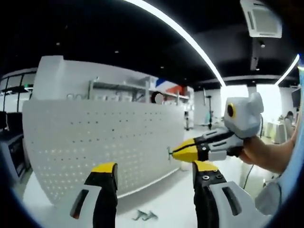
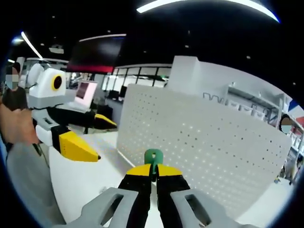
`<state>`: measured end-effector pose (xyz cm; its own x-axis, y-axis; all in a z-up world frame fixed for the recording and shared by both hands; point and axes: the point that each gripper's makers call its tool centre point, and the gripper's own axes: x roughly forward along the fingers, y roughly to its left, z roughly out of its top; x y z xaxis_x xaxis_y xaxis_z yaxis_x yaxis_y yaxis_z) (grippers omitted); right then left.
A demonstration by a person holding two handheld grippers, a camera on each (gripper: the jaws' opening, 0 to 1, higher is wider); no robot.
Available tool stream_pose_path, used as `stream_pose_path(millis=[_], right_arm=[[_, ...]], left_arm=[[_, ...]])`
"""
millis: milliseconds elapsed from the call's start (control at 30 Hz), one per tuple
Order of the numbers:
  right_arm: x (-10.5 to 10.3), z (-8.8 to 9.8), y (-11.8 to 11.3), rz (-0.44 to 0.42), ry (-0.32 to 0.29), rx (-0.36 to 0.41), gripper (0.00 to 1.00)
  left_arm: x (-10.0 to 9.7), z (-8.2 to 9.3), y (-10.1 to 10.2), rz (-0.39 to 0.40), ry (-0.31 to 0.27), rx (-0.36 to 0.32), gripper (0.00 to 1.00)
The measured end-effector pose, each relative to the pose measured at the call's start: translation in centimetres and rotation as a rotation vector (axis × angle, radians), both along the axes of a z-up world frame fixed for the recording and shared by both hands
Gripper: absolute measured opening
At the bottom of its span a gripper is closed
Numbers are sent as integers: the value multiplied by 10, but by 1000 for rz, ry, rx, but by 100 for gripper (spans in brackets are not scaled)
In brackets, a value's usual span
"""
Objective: Insert the hook assembly into the mounting plate slot until the hook locks in place.
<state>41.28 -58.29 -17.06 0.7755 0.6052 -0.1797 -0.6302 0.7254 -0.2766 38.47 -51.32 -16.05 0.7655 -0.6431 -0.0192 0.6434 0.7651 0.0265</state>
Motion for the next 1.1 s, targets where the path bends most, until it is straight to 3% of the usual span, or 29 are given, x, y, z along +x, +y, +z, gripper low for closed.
stream_pose_path(millis=[200, 567, 1100], right_arm=[[7, 5, -9, -24, -11, 3, 1], [26, 14, -25, -70, -31, 9, 1], [66, 36, -57, -178, -60, 58, 1]], left_arm=[[4, -3, 14, 30, -45, 58, 70], [16, 0, 38, 41, -80, 78, 73], [11, -3, 36, -29, -79, 70, 73]])
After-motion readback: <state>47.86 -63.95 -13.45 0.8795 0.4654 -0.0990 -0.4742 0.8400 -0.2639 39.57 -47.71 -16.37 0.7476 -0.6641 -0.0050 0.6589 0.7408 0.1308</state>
